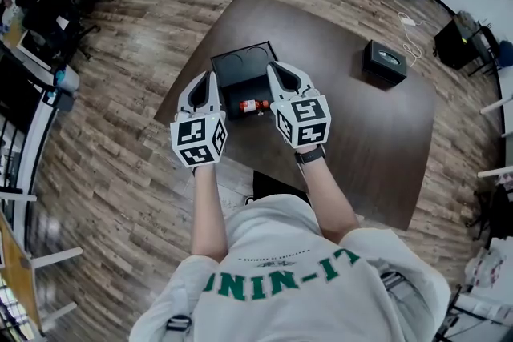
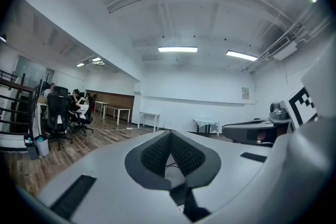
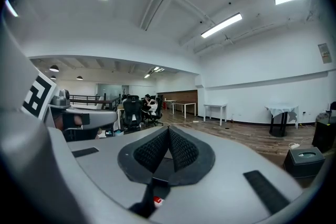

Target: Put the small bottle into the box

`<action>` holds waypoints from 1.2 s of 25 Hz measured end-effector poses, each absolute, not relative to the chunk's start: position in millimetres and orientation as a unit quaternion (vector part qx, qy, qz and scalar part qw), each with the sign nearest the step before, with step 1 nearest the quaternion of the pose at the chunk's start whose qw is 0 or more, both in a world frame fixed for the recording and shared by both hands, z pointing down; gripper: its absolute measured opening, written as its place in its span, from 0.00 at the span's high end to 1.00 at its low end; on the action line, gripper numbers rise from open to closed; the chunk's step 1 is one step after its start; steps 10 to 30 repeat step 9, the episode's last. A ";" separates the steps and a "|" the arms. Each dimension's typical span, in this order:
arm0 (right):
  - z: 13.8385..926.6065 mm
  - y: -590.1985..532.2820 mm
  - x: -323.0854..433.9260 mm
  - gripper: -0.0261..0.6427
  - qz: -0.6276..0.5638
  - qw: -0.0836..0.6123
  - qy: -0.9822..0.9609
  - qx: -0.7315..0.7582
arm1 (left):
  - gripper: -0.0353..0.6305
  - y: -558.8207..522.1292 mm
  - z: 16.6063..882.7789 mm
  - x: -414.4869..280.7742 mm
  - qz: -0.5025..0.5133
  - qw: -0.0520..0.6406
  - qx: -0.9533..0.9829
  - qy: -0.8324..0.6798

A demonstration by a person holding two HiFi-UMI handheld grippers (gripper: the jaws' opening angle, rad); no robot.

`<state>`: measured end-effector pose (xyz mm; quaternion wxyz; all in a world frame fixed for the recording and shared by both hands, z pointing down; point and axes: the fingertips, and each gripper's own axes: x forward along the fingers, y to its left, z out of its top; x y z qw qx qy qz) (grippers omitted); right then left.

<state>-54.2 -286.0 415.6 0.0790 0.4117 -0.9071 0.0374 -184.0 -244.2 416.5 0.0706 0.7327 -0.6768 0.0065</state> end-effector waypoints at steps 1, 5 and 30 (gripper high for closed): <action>415.4 -285.5 -56.7 0.94 0.037 0.079 -0.908 0.410 | 0.93 -243.3 417.2 -186.3 0.006 0.072 0.732 -0.678; 411.9 -283.3 -71.3 0.94 0.036 0.081 -0.911 0.402 | 0.93 -239.3 416.7 -201.6 0.004 0.078 0.727 -0.683; 407.3 -274.5 -93.2 0.94 0.032 0.083 -0.912 0.400 | 0.93 -228.5 414.7 -225.0 0.002 0.081 0.722 -0.687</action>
